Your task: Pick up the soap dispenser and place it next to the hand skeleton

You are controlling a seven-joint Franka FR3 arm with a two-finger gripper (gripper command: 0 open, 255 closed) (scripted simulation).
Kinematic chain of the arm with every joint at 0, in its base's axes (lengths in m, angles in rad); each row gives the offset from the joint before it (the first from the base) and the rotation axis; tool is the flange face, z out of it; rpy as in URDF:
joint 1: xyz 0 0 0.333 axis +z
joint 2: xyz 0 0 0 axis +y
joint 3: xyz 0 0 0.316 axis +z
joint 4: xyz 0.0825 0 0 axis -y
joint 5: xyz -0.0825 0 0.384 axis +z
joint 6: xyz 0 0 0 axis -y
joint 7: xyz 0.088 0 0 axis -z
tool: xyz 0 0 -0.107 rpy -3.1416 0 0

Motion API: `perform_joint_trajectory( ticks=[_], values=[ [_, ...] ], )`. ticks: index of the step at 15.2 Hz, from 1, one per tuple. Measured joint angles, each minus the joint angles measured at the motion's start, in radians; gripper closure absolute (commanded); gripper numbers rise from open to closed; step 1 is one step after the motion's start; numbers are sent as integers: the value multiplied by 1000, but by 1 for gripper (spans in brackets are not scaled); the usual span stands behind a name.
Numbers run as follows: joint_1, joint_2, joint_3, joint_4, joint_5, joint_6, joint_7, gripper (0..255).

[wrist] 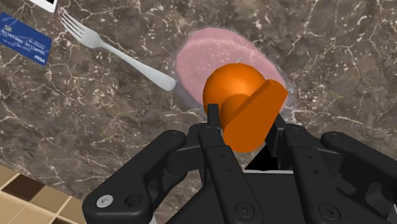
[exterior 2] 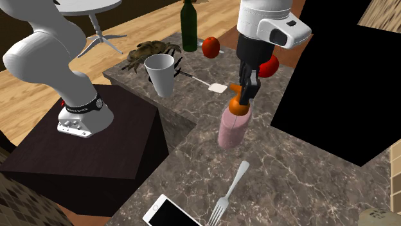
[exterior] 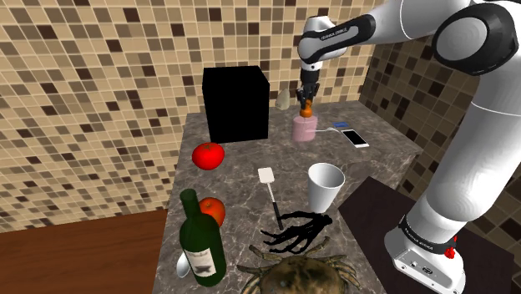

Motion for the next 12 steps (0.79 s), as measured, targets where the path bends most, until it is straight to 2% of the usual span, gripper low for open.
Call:
perform_joint_trajectory(
  ticks=[12],
  values=[
    [1, -27, 0, 127, -3, -154, 0, 255]
  ],
)
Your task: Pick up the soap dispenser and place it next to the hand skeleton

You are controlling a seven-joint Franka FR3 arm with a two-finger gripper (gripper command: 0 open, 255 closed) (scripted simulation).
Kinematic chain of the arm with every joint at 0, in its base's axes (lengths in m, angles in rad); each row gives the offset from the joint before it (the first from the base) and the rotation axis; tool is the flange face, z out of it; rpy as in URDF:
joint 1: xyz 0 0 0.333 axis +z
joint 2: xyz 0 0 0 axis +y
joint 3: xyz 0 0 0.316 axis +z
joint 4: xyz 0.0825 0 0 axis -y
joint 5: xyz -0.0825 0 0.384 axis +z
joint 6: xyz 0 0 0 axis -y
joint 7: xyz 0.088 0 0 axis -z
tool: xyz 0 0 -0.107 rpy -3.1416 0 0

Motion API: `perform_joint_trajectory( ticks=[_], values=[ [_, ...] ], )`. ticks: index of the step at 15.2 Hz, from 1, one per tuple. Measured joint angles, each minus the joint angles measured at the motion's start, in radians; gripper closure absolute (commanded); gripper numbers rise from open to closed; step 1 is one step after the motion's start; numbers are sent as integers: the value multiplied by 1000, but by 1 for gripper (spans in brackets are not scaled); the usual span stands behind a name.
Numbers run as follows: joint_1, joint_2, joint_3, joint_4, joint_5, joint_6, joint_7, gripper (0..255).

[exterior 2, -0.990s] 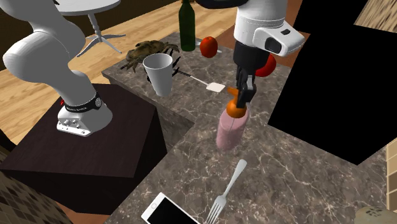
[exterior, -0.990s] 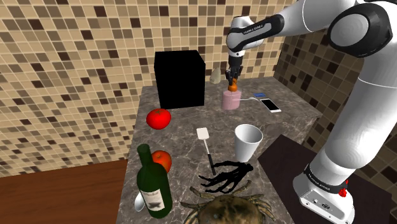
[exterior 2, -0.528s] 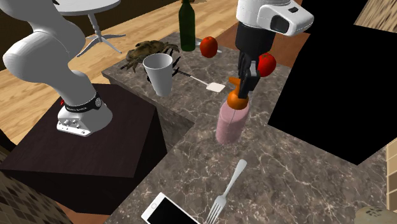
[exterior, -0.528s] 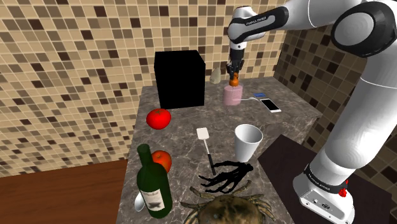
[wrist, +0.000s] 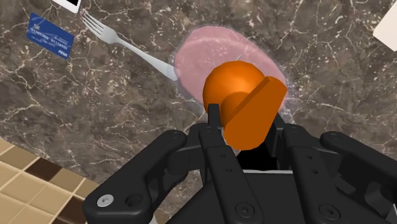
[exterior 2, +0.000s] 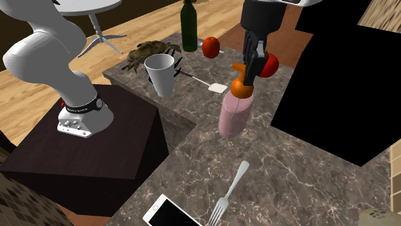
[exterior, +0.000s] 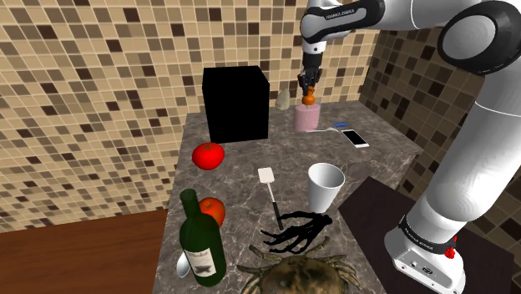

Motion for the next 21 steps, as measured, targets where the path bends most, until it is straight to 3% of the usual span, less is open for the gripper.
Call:
perform_joint_trajectory(
  ticks=[21],
  values=[
    [-4, 41, -2, 337, 6, -297, -9, 255]
  ],
)
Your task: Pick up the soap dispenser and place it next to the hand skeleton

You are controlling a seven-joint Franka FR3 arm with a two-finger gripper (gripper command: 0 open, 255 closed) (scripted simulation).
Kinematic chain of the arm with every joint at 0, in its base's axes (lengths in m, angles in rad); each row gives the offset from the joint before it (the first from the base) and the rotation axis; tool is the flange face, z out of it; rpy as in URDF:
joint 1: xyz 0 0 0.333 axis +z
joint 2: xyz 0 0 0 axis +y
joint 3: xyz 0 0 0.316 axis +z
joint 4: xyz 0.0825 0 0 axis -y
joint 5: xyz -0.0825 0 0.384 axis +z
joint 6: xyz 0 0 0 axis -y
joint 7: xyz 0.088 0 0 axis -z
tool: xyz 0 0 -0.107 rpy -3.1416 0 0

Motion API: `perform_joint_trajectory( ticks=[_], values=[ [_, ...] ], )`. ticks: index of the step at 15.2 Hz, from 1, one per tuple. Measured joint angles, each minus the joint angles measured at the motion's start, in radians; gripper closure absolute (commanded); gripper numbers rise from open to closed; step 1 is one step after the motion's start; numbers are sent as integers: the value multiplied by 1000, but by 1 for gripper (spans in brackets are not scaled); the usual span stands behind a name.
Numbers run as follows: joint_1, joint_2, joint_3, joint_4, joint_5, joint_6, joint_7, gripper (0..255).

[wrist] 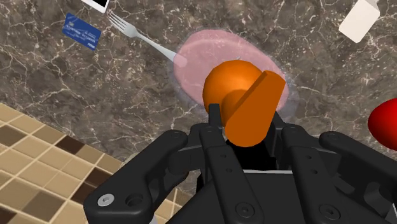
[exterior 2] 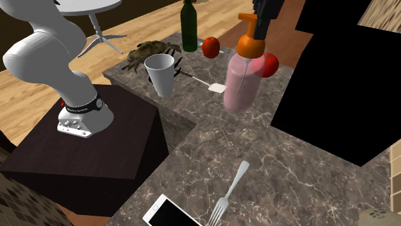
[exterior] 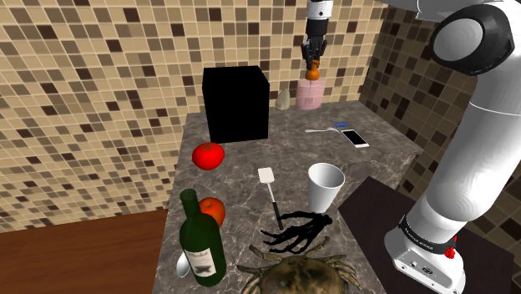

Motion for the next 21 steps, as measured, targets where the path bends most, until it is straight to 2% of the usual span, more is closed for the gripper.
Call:
perform_joint_trajectory(
  ticks=[10, 21],
  values=[
    [-10, 77, -4, 249, 10, -173, -12, 255],
    [141, -41, 94, 111, -13, -158, 228, 255]
  ],
)
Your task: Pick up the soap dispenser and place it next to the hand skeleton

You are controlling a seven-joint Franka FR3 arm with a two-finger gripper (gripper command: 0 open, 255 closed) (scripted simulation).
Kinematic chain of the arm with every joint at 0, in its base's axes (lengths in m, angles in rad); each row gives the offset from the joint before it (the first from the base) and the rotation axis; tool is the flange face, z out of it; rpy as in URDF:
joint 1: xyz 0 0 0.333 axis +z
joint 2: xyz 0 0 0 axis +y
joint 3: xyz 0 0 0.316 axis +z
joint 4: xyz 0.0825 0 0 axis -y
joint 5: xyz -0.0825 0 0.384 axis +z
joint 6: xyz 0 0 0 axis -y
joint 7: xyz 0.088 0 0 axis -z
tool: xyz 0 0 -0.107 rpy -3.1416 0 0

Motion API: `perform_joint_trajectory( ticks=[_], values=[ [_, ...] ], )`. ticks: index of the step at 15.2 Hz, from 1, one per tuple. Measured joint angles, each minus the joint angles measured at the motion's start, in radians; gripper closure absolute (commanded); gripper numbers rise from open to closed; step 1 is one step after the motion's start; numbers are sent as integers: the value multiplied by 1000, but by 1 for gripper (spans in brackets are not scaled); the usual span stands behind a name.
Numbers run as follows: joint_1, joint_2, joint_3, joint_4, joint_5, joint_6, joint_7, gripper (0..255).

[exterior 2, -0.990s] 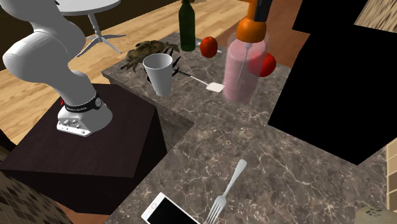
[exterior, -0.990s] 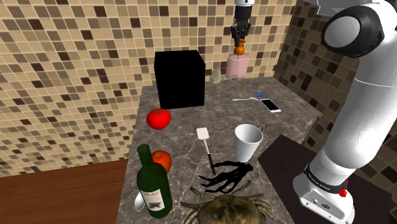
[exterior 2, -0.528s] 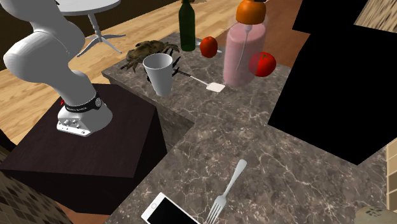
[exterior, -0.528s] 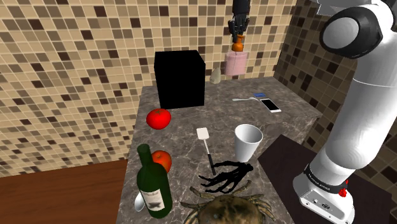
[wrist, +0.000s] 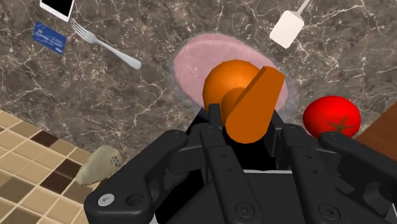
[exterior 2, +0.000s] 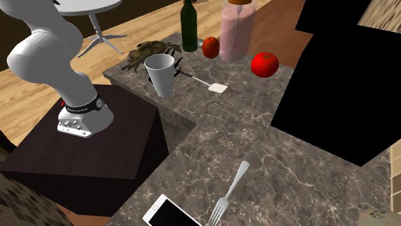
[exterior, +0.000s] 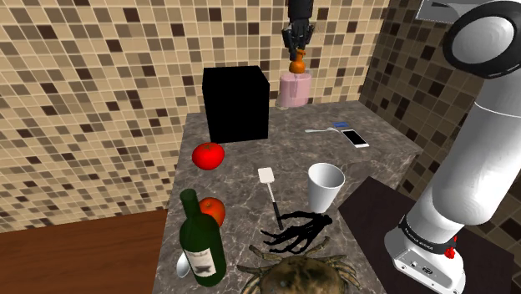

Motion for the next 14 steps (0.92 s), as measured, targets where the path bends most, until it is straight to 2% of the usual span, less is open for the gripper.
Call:
perform_joint_trajectory(
  ticks=[9, 14],
  values=[
    [122, -11, 96, -25, -6, 8, 217, 255],
    [188, 28, 147, 27, -14, -7, 331, 255]
  ],
)
